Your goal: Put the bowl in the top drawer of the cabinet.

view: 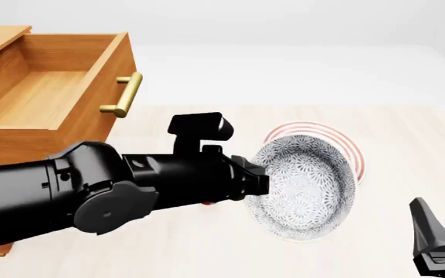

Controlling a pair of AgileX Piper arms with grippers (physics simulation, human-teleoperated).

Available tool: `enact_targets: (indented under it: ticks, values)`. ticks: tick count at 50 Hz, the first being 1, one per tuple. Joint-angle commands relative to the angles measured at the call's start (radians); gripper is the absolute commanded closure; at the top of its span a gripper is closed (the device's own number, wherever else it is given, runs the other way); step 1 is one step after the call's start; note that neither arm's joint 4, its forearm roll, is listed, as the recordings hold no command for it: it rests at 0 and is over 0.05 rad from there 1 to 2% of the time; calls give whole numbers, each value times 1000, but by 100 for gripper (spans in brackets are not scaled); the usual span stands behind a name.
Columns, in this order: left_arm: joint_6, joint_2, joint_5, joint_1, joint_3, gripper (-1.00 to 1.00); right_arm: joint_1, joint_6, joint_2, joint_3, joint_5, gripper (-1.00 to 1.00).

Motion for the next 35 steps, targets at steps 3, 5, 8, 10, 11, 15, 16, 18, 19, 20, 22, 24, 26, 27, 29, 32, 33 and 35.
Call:
enact_targets:
  ticks: [3,5,8,10,11,15,16,18,19,20,22,24,26,27,29,32,33,35]
  values:
    - [44,-71,94,36,-71,100,1,-1,0,0,0,-100]
    - [52,-86,115,48,-89,100,1,-1,0,0,0,-100]
    - [63,-101,134,60,-101,100,1,-1,0,0,0,-100]
    - [70,-108,143,66,-106,100,1,-2,0,0,0,-100]
    - [72,-113,151,68,-111,100,1,-2,0,0,0,-100]
    - [85,-131,176,81,-128,100,2,-2,-1,0,-1,-100]
    - [94,-142,191,88,-140,100,2,-2,-1,0,-1,-100]
    - [100,-151,205,93,-150,100,2,-2,-1,0,-1,-100]
    - [102,-156,209,97,-152,100,0,0,0,0,0,-100]
    - [105,-162,214,100,-155,100,0,0,0,0,0,-100]
    - [109,-171,220,107,-156,100,0,0,0,0,0,-100]
    - [113,-181,229,114,-160,100,0,0,0,0,0,-100]
    - [117,-191,238,121,-166,100,0,0,0,0,0,-100]
    - [118,-195,242,124,-168,100,0,0,0,0,0,-100]
    - [122,-206,255,132,-179,100,0,0,0,0,0,-100]
    - [124,-224,277,147,-200,100,0,0,0,0,0,-100]
    - [127,-230,283,152,-206,100,0,0,0,0,0,-100]
    - [129,-237,291,159,-210,100,0,0,0,0,0,-100]
